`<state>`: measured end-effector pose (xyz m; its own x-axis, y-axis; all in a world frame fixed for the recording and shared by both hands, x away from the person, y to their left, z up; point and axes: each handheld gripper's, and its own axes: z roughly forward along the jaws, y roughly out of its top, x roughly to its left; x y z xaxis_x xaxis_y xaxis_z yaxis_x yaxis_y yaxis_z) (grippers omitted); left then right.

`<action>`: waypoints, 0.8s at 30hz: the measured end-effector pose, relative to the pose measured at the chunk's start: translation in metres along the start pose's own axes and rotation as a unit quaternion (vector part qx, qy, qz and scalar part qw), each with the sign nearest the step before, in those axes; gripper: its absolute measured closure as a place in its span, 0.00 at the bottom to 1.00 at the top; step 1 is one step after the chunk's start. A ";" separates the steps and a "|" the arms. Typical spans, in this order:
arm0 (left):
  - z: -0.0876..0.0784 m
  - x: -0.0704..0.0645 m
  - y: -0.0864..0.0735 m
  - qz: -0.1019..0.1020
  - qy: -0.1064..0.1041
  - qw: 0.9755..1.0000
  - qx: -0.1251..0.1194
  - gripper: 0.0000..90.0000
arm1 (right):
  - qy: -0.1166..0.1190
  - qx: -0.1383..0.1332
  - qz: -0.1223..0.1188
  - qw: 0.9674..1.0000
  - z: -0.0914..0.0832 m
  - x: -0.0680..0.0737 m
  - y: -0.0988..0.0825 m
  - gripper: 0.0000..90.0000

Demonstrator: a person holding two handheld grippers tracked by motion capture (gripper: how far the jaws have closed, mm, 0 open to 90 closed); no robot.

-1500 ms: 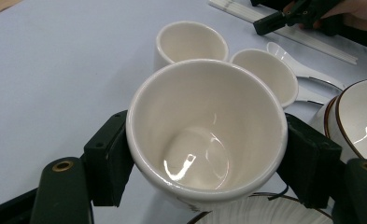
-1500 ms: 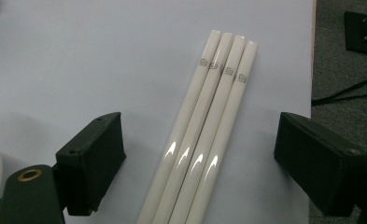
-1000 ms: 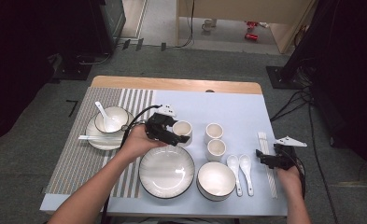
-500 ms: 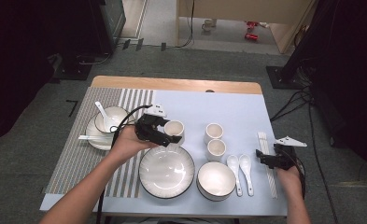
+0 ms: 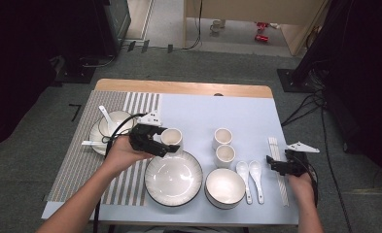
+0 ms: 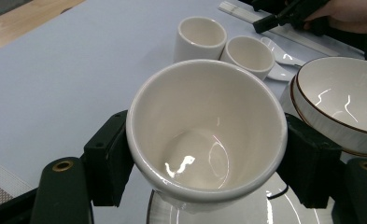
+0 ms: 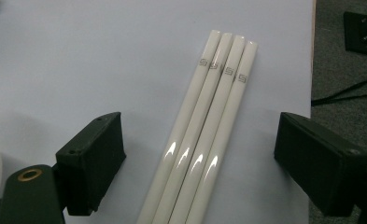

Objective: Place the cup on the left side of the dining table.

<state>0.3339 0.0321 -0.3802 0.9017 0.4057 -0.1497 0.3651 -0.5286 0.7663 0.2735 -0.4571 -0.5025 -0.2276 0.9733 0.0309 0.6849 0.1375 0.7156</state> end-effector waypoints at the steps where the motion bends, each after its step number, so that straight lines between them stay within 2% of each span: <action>1: -0.001 0.000 -0.001 0.001 0.000 1.000 0.000 0.31 | 0.000 0.000 0.000 1.000 0.000 0.000 0.000 0.17; 18: -0.026 -0.001 -0.027 -0.006 0.017 1.000 -0.001 0.31 | -0.001 0.000 0.000 1.000 0.000 0.000 0.000 0.17; 21: -0.030 -0.002 -0.032 -0.004 0.027 1.000 -0.009 0.31 | -0.001 0.000 0.001 1.000 0.000 0.000 0.000 0.17; 24: -0.034 -0.004 -0.035 -0.012 0.027 0.999 -0.016 0.31 | -0.001 0.000 0.001 1.000 0.000 0.000 0.000 0.17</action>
<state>0.3099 0.0744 -0.3858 0.8791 0.4573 -0.1344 0.3771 -0.4948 0.7829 0.2733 -0.4567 -0.5024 -0.2248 0.9739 0.0300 0.6852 0.1361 0.7155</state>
